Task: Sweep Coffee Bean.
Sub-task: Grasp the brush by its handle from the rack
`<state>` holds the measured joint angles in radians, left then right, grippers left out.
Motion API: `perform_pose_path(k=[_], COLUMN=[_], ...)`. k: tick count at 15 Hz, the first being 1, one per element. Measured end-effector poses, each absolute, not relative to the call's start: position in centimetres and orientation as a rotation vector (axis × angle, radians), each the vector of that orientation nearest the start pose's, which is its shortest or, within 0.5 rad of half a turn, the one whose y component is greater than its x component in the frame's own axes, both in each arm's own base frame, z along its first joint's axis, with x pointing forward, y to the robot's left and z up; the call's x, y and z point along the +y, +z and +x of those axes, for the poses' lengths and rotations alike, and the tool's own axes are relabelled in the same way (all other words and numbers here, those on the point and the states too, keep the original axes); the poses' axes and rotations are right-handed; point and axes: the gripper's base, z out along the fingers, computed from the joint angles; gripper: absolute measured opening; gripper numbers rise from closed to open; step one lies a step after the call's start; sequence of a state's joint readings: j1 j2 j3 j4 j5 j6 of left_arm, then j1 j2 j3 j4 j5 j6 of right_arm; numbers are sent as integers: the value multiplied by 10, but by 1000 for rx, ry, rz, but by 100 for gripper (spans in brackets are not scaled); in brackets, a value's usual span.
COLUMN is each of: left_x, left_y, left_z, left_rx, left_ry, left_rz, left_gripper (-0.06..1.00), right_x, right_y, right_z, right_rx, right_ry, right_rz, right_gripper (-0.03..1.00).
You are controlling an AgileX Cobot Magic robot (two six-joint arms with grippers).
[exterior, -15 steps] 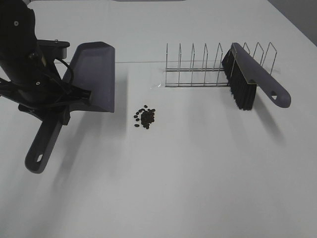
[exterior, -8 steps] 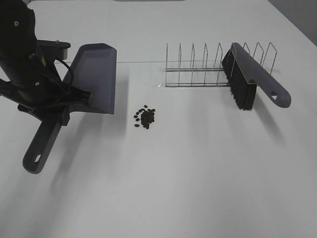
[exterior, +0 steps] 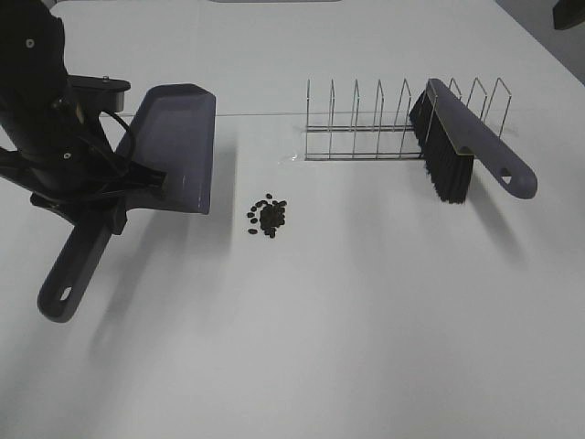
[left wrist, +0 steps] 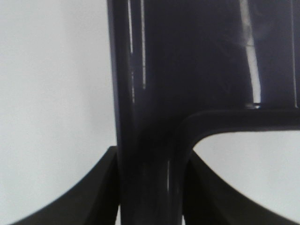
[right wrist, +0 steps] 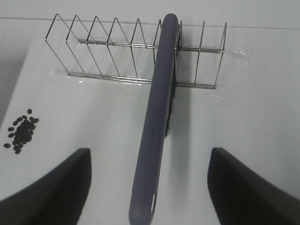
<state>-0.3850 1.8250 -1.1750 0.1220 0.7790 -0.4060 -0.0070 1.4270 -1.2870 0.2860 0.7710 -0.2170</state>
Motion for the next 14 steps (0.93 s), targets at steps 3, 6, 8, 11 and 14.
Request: perform_pose_path(k=[3,6,8,11,14], left_x=[-125,-125,-125,-125,-125], left_y=[183,183,183,183,183], left_z=[330,330,330,330,330], left_rx=[2893,2894,2894,2894,2893], left_ry=[1,2,2,2,2], left_rz=[87,91,91,91,93], left_gripper=[36,36,36,36,36], right_x=[18,21,23,28,51], right_y=[342,326,313,299,285], right_z=[343,376,398,422,447], right_rx=[2415,2466,2486,2521,2558], right_ry=[263,336,367,343,209], right_rz=[-92,-70,-57,-103,-182], right_gripper=[62,60,58,58,58])
